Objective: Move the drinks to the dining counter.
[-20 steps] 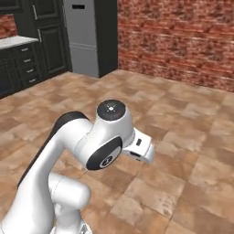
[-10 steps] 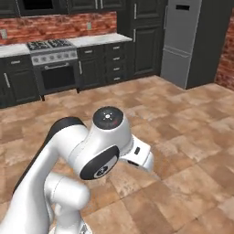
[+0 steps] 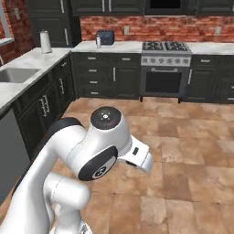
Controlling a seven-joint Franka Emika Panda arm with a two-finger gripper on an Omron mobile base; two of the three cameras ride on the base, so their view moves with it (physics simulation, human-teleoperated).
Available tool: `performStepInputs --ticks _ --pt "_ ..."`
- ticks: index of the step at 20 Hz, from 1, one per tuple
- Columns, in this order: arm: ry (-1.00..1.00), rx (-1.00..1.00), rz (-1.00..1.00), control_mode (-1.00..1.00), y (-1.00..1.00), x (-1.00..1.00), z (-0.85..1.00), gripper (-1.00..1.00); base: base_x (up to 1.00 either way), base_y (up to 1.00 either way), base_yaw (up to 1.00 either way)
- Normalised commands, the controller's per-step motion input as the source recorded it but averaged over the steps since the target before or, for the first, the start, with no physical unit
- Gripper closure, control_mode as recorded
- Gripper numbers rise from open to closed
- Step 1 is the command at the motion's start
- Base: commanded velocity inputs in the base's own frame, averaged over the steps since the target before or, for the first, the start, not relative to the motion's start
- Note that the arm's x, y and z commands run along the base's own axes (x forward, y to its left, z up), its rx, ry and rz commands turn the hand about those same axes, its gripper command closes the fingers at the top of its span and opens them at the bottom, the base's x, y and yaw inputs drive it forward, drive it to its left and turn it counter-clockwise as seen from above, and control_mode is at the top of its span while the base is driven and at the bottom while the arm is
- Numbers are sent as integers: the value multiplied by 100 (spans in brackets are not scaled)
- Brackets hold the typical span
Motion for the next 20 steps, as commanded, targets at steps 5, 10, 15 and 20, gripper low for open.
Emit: performStepInputs --ticks 5,10,15,20 --pt "0 0 0 100 0 0 0 -100 100 -33 50" --pt "0 0 0 100 0 0 0 -100 100 -5 35" --pt "0 0 0 100 0 0 0 -100 100 -3 26" --pt "0 0 0 100 0 0 0 -100 100 -38 21"
